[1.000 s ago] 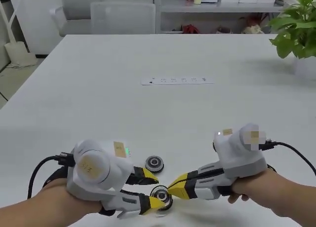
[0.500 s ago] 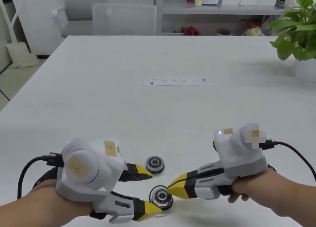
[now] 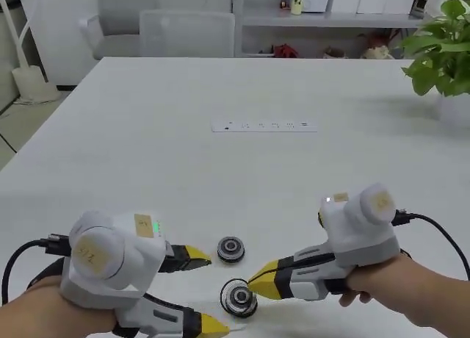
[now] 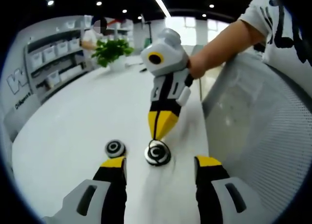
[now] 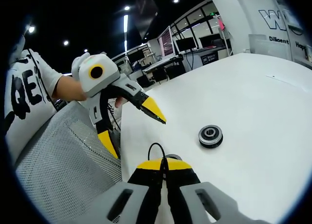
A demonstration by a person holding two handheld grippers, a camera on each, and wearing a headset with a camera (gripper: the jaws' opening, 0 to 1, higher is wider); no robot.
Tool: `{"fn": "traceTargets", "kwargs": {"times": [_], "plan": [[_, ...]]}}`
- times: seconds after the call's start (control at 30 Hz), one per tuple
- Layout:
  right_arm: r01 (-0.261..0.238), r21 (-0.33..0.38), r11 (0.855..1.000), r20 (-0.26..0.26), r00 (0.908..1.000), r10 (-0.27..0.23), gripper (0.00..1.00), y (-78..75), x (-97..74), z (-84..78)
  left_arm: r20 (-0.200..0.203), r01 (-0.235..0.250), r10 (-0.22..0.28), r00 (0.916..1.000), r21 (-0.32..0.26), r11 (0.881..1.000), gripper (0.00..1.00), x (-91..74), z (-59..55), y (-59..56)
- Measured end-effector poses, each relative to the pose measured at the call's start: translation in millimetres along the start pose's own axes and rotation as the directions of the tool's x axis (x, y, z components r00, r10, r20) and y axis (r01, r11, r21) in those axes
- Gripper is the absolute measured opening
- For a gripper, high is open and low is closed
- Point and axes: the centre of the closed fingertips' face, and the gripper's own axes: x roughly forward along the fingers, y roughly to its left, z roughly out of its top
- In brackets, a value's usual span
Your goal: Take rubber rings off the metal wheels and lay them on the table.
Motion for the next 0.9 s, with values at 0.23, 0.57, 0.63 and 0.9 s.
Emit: {"fn": "traceTargets", "kwargs": {"times": [0.23,0.57,0.63,0.9], "plan": [[-0.009,0.0,1.0,0.004,0.9999,0.009,0.0,2.7,1.2,4.7,0.015,-0.016,0.016,0.9997,-0.019,1.0,0.62,-7.9,-2.1,4.1],[-0.027,-0.015,1.0,0.007,0.9996,0.027,0.0,8.3,6.5,12.3,0.011,-0.038,0.039,0.9992,-0.041,0.998,0.66,-19.1,-13.6,7.8],[-0.027,-0.017,0.999,0.011,0.9996,0.027,0.0,8.2,7.6,14.2,0.01,-0.044,0.045,0.999,-0.043,0.998,0.66,-22.3,-15.7,8.7],[-0.032,-0.025,0.999,0.021,0.9993,0.033,0.0,10.1,15.6,23.3,0.009,-0.07,0.071,0.9975,-0.059,0.996,0.68,-33.1,-22.4,13.9]]}}
